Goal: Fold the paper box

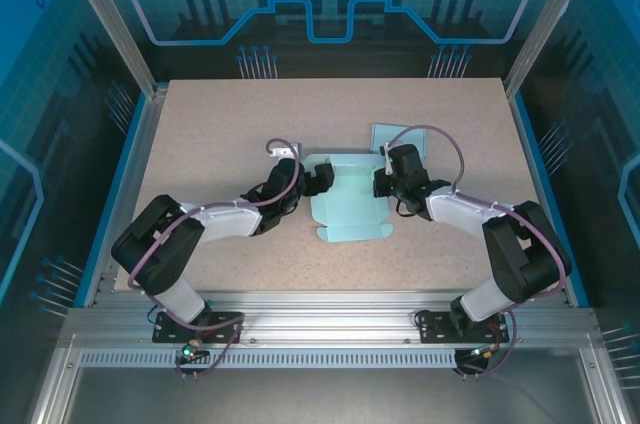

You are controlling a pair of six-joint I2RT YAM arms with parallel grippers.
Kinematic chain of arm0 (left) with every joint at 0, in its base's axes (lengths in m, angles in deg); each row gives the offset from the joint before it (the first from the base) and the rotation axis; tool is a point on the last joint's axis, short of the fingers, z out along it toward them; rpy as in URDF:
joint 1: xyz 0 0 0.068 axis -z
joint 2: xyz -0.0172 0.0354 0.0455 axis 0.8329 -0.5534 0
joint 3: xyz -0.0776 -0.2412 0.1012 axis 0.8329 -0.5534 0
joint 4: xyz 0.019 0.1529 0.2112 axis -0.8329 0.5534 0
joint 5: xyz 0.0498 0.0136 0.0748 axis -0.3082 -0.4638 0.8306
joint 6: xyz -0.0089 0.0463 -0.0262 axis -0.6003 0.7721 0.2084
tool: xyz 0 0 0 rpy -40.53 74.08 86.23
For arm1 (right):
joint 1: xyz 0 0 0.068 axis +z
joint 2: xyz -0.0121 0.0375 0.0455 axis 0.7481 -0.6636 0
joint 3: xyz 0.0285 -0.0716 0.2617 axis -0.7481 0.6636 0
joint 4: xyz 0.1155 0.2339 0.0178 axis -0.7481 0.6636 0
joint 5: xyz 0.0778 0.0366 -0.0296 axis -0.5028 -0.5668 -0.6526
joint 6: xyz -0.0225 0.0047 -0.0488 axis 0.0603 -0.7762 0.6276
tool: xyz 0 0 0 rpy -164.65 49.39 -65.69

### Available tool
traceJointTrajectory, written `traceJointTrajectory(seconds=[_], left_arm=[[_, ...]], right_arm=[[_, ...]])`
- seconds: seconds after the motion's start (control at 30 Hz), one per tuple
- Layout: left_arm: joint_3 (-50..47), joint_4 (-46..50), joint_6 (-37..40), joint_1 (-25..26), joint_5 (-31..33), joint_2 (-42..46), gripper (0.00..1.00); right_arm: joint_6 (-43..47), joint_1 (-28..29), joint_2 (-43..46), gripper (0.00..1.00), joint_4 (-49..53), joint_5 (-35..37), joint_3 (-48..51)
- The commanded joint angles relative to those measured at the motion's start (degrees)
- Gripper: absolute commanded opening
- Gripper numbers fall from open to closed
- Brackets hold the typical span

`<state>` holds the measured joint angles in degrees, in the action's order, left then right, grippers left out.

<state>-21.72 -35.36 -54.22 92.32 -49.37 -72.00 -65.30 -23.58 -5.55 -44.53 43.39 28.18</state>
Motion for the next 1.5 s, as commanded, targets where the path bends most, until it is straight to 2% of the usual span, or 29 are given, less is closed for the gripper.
traceJointTrajectory(seconds=[0.0,0.13,0.3,0.57,0.77,0.87,1.03,1.23,1.47], left_arm=[[2.7,-3.9,2.0,1.9,-2.3,-2.2,0.99],[2.4,-5.0,1.4,2.5,-2.0,-2.5,0.99],[-2.4,-5.5,0.0,2.5,0.7,2.8,0.99],[-11.8,4.7,-6.7,2.4,4.2,15.7,0.99],[-17.2,12.5,-13.1,2.4,2.5,25.5,0.99],[-19.8,11.2,-14.4,2.5,-0.6,27.6,0.97],[-21.2,3.4,-14.4,3.8,-6.6,25.0,0.91],[-17.1,-3.6,-14.2,5.1,-10.4,14.4,0.90],[-14.0,-10.4,-11.4,5.0,-10.8,5.7,0.89]], right_arm=[[2.5,2.7,-0.3,0.00,-0.6,-0.6,-1.0],[3.0,3.5,-0.1,0.00,-0.7,1.3,-1.0],[2.9,3.7,0.0,0.00,-0.7,2.1,-1.0],[2.1,3.7,1.9,0.00,-1.9,4.6,0.6],[1.8,3.7,2.7,0.00,-2.5,5.9,1.3],[1.8,3.7,2.7,0.00,-2.5,6.0,1.2],[1.7,3.8,2.5,0.00,-2.3,5.8,1.2],[1.8,3.7,2.5,0.00,-2.2,5.9,1.1],[1.7,3.7,2.5,0.00,-2.2,5.8,1.1]])
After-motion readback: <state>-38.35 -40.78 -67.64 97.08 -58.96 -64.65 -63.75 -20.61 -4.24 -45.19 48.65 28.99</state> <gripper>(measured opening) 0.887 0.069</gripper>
